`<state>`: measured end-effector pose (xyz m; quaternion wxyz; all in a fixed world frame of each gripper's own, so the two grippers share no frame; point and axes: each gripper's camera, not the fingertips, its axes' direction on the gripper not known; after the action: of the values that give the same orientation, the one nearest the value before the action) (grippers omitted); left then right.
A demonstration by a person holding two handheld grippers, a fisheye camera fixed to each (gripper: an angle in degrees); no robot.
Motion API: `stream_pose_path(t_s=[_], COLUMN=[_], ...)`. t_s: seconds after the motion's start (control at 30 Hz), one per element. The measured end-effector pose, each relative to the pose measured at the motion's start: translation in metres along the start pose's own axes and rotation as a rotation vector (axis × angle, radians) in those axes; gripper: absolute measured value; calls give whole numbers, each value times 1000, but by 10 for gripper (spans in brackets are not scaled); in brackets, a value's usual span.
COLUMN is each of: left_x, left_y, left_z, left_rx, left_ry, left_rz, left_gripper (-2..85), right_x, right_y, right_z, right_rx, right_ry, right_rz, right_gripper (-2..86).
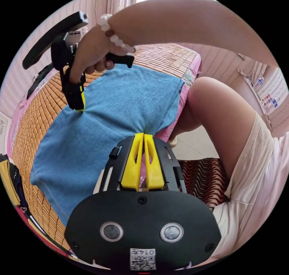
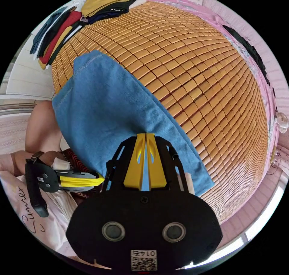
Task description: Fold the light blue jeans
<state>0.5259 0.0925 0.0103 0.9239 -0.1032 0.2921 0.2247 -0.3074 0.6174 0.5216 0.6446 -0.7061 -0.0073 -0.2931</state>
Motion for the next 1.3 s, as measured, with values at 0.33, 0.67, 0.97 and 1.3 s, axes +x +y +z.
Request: stream_pose_path(t_s=[0.33, 0.67, 0.97, 1.3], left_x=[2, 7, 27, 45], left_y=[-4, 4, -11, -86], left_z=[13, 15, 6, 12], left_rx=[19, 118, 237, 364], left_ry=[51, 52, 153, 143], left_rz=[-22, 34, 77, 52], left_gripper=[-10, 37, 95, 152], right_x=[41, 109, 166, 203], right_y=[-29, 127, 385, 473], right_z=[-6, -58, -1, -39], right_rx=[-81, 281, 176, 550], right_ry=[-7, -95, -214, -606], right_rz=[21, 206, 665, 637], right_gripper=[-4, 0, 102, 36])
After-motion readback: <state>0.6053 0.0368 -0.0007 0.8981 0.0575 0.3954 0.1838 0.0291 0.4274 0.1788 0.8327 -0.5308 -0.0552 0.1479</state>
